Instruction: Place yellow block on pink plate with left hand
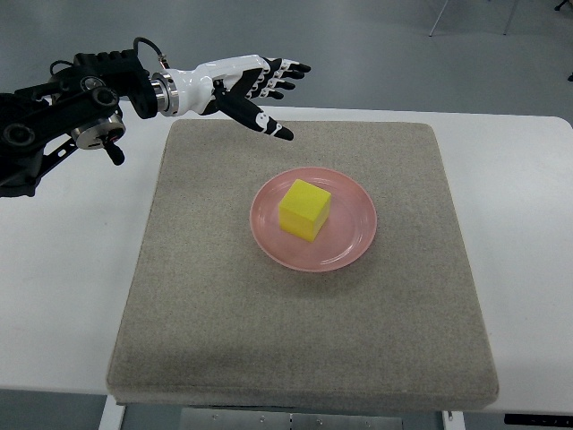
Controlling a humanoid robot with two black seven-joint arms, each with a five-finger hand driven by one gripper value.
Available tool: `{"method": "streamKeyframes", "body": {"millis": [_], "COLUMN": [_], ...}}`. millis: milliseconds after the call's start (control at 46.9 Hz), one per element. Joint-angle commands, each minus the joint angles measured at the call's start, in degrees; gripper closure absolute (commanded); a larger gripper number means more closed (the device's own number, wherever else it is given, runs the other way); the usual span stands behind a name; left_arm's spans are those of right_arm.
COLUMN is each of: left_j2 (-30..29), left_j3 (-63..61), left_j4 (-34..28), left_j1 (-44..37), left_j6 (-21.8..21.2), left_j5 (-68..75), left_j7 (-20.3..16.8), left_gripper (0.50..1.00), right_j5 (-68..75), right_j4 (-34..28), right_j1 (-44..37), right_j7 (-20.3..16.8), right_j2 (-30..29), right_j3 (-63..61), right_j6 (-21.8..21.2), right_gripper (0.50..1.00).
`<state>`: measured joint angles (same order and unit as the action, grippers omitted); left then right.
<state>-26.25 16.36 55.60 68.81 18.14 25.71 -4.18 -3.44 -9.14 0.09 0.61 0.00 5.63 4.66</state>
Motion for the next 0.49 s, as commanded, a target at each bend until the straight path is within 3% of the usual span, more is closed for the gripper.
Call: {"method": "streamKeyframes", "body": {"millis": [0,171,384,470], "left_j2": [0.1,-0.1,-0.3,-0.1], "left_j3": [0.1,0.5,8.2,13.6], "left_j4": [-3.6,-9.4,-11.4,-11.5], "left_j1": [0.0,-3.1,-9.8,-14.0], "left_j6": [1.4,2.7,7.1,6.6], "left_j5": [-11.2,-20.4,-20.6,-22.5], "left_j7": [0.1,0.1,0.8,1.5], "left_gripper": [0.506,0.506,0.506,0.506], "right_j5": [0.0,0.0,0.0,0.0], "right_j4": [0.0,0.0,0.0,0.0], "right_j1": [0.0,0.0,0.0,0.0], "right_j7": [0.0,0.0,0.0,0.0], "right_j2": [0.0,0.0,0.0,0.0], "right_j3": [0.0,0.0,0.0,0.0], "right_j6": [0.0,0.0,0.0,0.0], "right_gripper": [0.576,0.576,0.576,0.576]}}
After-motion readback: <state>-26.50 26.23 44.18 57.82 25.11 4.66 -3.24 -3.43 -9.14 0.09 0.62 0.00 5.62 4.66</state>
